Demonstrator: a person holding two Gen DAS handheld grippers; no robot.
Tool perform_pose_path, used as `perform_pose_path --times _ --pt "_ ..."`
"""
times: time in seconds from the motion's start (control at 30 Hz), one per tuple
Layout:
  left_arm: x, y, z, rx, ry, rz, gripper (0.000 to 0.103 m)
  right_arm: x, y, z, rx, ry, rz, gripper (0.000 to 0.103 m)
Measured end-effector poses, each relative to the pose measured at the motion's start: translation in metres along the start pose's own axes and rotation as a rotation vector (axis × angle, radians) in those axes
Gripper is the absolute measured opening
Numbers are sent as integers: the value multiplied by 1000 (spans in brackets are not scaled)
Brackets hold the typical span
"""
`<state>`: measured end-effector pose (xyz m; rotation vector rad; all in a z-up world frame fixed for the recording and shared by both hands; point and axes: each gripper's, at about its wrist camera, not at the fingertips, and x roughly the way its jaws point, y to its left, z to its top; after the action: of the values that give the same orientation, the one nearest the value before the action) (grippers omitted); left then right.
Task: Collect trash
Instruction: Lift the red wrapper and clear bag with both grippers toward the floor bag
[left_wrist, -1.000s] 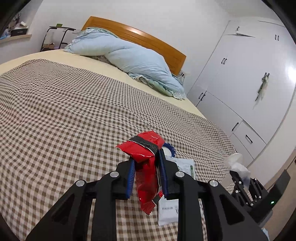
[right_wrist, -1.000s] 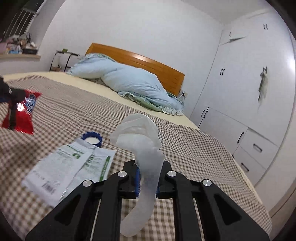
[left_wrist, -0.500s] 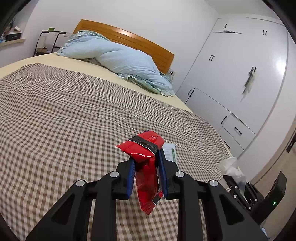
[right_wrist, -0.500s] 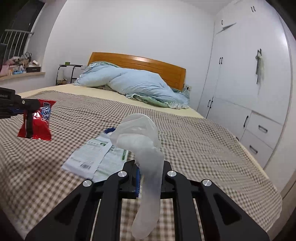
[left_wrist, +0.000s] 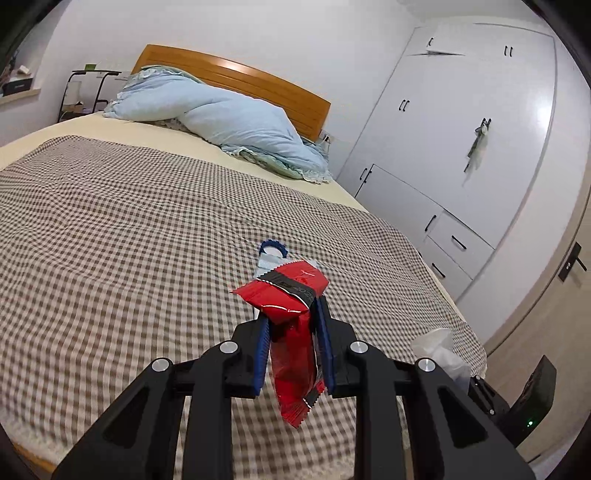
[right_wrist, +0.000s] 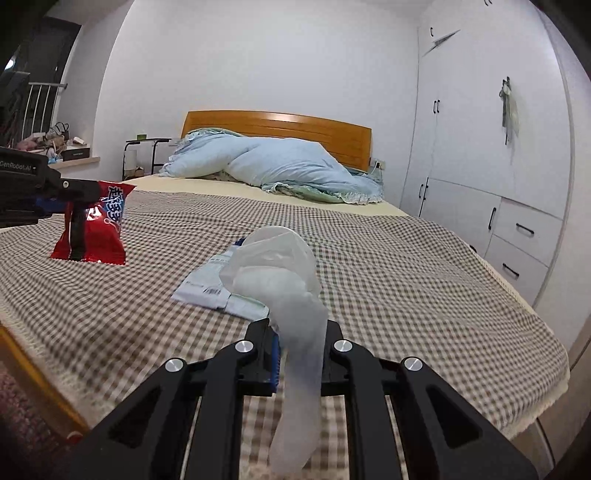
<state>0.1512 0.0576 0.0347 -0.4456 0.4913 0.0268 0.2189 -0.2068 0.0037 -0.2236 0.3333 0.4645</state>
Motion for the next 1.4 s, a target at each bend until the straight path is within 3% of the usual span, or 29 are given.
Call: perform_pose_path --times 0.73,1.4 --pt "-61 -22 -53 40 64 14 21 -77 19 -43 -20 11 67 12" --pt "-93 -37 -103 92 135 18 21 -111 24 -75 27 70 136 12"
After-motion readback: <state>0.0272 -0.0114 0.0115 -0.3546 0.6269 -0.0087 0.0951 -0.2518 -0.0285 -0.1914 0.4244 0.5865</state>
